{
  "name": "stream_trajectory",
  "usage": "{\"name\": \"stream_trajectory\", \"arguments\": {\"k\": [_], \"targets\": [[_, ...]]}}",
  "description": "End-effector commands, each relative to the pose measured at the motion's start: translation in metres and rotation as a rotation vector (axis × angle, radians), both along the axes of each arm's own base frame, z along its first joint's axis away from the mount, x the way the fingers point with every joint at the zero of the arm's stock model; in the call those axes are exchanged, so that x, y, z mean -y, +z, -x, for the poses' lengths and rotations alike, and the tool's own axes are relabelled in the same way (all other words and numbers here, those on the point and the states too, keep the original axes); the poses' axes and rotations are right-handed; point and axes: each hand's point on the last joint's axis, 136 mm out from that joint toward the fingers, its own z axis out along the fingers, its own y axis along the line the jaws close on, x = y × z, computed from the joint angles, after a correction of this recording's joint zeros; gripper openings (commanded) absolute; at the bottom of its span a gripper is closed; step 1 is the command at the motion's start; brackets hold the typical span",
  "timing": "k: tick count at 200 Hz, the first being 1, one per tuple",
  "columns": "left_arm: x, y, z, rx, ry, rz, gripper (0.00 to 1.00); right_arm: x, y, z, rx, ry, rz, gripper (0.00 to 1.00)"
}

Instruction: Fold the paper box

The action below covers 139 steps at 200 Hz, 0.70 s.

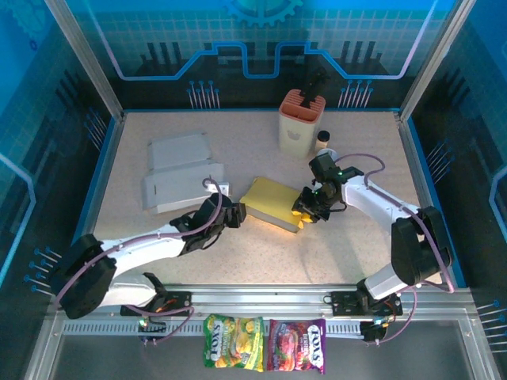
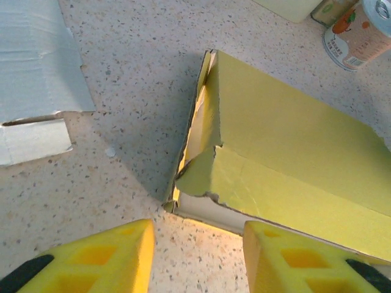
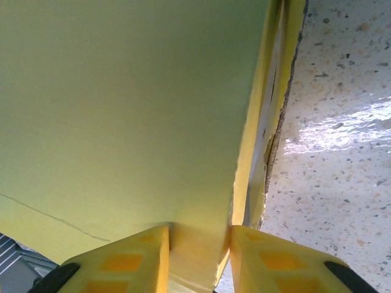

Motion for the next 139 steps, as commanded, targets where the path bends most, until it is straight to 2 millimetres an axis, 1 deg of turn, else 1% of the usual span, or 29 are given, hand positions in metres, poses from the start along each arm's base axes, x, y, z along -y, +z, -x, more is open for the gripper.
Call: {"name": "stream_trajectory", "arguments": {"k": [1, 11, 15, 20, 23, 34, 49, 60, 70, 87, 94, 106, 114, 130, 139], "targets": [[-0.005, -0.001, 0.023, -0.092, -0.013, 0.029, 0.45, 0.003, -0.008, 0.006, -0.017, 0.047, 0.054, 0.33], [-0.008, 0.006, 0.029, -0.112, -0.006, 0.047, 0.48, 0.005, -0.008, 0.006, -0.017, 0.056, 0.069, 0.35], [-0.009, 0.009, 0.032, -0.124, 0.000, 0.053, 0.53, 0.006, -0.007, 0.006, -0.017, 0.062, 0.074, 0.37], [-0.012, 0.014, 0.035, -0.131, 0.006, 0.061, 0.55, 0.007, -0.007, 0.006, -0.017, 0.065, 0.083, 0.38], [-0.013, 0.017, 0.037, -0.134, 0.009, 0.064, 0.58, 0.007, -0.007, 0.007, -0.018, 0.070, 0.086, 0.39], [-0.016, 0.030, 0.042, -0.141, 0.007, 0.071, 0.61, 0.010, -0.005, 0.006, -0.016, 0.084, 0.102, 0.43], [-0.019, 0.049, 0.042, -0.137, 0.009, 0.068, 0.69, 0.012, -0.004, 0.007, -0.013, 0.106, 0.120, 0.46], [-0.022, 0.059, 0.038, -0.152, 0.013, 0.069, 0.71, 0.014, -0.004, 0.007, -0.012, 0.122, 0.130, 0.49], [-0.022, 0.067, 0.028, -0.172, 0.013, 0.100, 0.72, 0.015, -0.006, 0.007, -0.013, 0.138, 0.134, 0.51], [-0.026, 0.074, 0.005, -0.229, 0.033, 0.161, 0.72, 0.016, -0.010, 0.005, -0.018, 0.162, 0.145, 0.53], [-0.022, 0.079, -0.006, -0.234, 0.018, 0.185, 0.72, 0.015, -0.012, 0.002, -0.010, 0.176, 0.145, 0.53], [-0.017, 0.082, -0.023, -0.247, -0.008, 0.195, 0.72, 0.014, -0.015, -0.003, 0.005, 0.205, 0.150, 0.53], [-0.013, 0.081, -0.034, -0.263, -0.033, 0.194, 0.71, 0.014, -0.018, -0.006, 0.010, 0.222, 0.159, 0.53], [-0.006, 0.070, -0.051, -0.313, -0.069, 0.173, 0.68, 0.015, -0.024, -0.010, 0.013, 0.253, 0.175, 0.51], [-0.002, 0.061, -0.060, -0.339, -0.089, 0.164, 0.67, 0.016, -0.028, -0.011, 0.007, 0.264, 0.187, 0.49]]}}
